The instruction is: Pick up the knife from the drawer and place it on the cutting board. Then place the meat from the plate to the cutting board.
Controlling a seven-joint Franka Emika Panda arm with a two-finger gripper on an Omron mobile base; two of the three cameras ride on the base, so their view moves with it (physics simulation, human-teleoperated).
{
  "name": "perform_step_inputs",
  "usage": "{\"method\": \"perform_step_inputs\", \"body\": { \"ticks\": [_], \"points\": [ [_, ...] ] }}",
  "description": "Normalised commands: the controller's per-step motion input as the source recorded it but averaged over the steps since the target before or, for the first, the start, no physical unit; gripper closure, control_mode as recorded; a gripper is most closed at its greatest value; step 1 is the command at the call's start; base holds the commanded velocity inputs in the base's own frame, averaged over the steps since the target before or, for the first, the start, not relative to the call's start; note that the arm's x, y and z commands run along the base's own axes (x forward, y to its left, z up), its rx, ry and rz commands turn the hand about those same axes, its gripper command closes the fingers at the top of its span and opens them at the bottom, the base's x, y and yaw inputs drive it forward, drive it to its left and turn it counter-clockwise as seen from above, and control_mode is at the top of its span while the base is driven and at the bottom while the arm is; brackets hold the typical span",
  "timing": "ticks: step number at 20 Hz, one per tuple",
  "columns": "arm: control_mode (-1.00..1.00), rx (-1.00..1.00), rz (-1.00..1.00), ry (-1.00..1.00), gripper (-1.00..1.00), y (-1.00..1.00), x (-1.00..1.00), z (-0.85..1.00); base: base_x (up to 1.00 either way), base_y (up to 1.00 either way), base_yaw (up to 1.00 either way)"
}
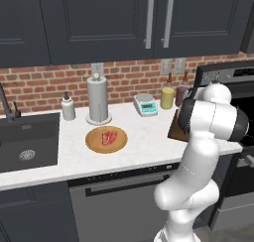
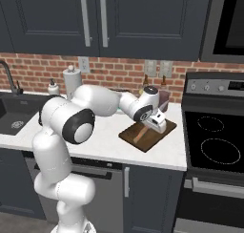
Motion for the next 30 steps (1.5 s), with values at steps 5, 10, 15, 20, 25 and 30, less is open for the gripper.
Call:
{"method": "perform_step_inputs", "body": {
  "ticks": [5, 10, 15, 20, 25, 30],
  "points": [
    [-1.00, 0.00, 0.00, 0.01, 1.00, -0.26, 0.15, -0.22, 0.00, 0.00, 0.00],
    [-1.00, 0.00, 0.00, 0.00, 1.00, -0.20, 0.40, -0.15, 0.00, 0.00, 0.00],
    [-1.00, 0.05, 0.00, 0.00, 1.00, -0.03, 0.45, -0.07, 0.00, 0.00, 0.00],
    [-1.00, 0.06, 0.00, 0.00, -1.00, 0.00, 0.45, -0.11, 0.00, 0.00, 0.00],
    [-1.00, 0.05, 0.00, 0.00, -1.00, -0.03, 0.08, -0.25, 0.00, 0.00, 0.00],
    [-1.00, 0.00, 0.02, 0.00, -1.00, -0.16, 0.00, -0.32, 0.00, 0.00, 0.00]
  ]
}}
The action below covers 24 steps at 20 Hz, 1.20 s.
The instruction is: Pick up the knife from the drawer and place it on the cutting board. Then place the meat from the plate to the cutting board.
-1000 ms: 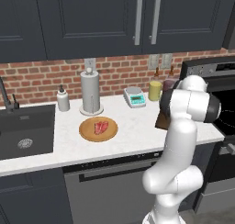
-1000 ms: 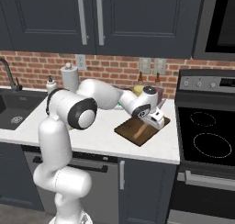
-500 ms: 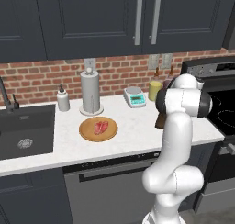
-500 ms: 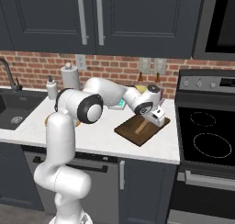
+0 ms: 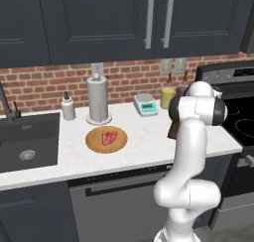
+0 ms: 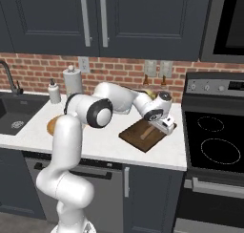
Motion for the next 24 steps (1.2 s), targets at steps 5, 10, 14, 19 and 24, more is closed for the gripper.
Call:
{"method": "perform_step_inputs", "body": {
  "ticks": [5, 10, 14, 19, 24],
  "points": [
    [-1.00, -0.07, 0.01, 0.00, -1.00, 0.05, -0.03, 0.05, 0.00, 0.00, 0.00],
    [-1.00, -0.02, 0.06, 0.00, -1.00, 0.26, -0.13, 0.79, 0.00, 0.00, 0.00],
    [-1.00, 0.00, 0.14, 0.00, -1.00, 0.39, -0.22, 0.99, 0.00, 0.00, 0.00],
    [-1.00, 0.00, 0.11, -0.01, -1.00, 0.62, -0.62, 0.58, 0.00, 0.00, 0.00],
    [-1.00, 0.00, 0.01, -0.07, -1.00, 0.91, -0.92, 0.00, 0.00, 0.00, 0.00]
  ]
}}
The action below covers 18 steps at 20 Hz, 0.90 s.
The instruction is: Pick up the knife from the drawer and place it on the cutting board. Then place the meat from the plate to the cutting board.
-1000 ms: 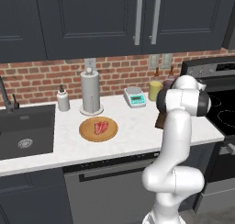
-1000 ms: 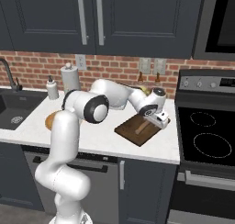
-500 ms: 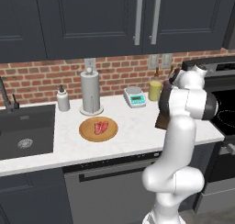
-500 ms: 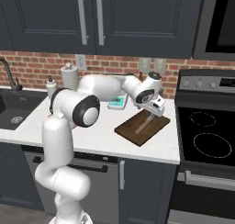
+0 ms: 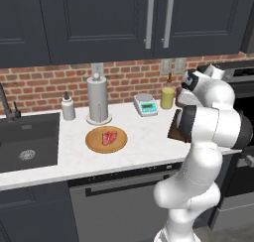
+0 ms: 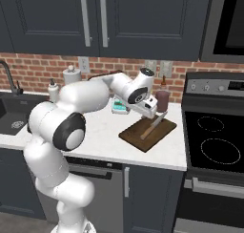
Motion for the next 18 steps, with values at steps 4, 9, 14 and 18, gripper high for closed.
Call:
{"method": "perform_step_inputs", "body": {
  "ticks": [4, 9, 14, 18],
  "points": [
    [-1.00, 0.00, 0.04, -0.10, -1.00, 1.00, -0.78, 0.00, 0.00, 0.00, 0.00],
    [-1.00, 0.00, 0.17, -0.15, -1.00, 1.00, -0.11, 0.14, 0.00, 0.00, 0.00],
    [-1.00, 0.01, 0.13, -0.16, -1.00, 1.00, 0.00, 0.26, 0.00, 0.00, 0.00],
    [-1.00, 0.03, 0.14, -0.07, -1.00, 0.96, 0.00, 0.08, 0.00, 0.00, 0.00]
  ]
}}
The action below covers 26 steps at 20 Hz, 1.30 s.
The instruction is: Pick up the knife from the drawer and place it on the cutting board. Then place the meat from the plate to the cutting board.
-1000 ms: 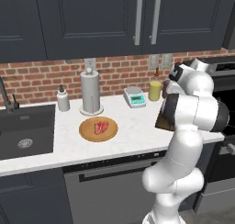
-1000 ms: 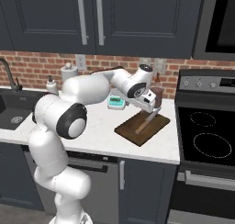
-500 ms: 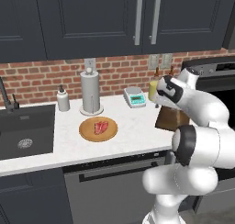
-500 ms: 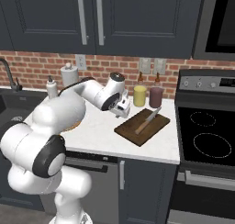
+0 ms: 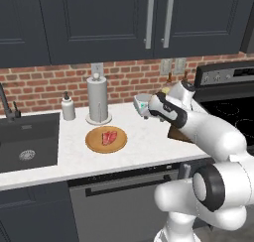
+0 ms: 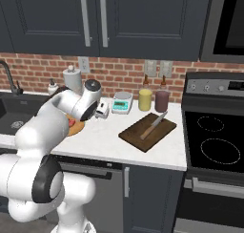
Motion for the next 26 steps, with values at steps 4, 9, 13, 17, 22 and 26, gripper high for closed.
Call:
{"method": "perform_step_inputs", "body": {
  "ticks": [4, 9, 13, 17, 22, 26],
  "points": [
    [-1.00, -0.01, 0.18, 0.00, -1.00, 0.87, -0.02, 0.01, 0.00, 0.00, 0.00],
    [-1.00, 0.00, 0.11, 0.00, -1.00, 0.70, -0.07, 0.00, 0.00, 0.00, 0.00],
    [-1.00, 0.00, 0.02, 0.00, -1.00, 0.33, 0.00, 0.00, 0.00, 0.00, 0.00],
    [-1.00, 0.00, 0.00, 0.00, -1.00, 0.10, 0.00, -0.01, 0.00, 0.00, 0.00],
    [-1.00, 0.02, 0.00, 0.01, -1.00, 0.00, 0.02, -0.27, 0.00, 0.00, 0.00],
    [-1.00, 0.07, 0.00, 0.03, -1.00, 0.00, 0.19, -0.30, 0.00, 0.00, 0.00]
  ]
}}
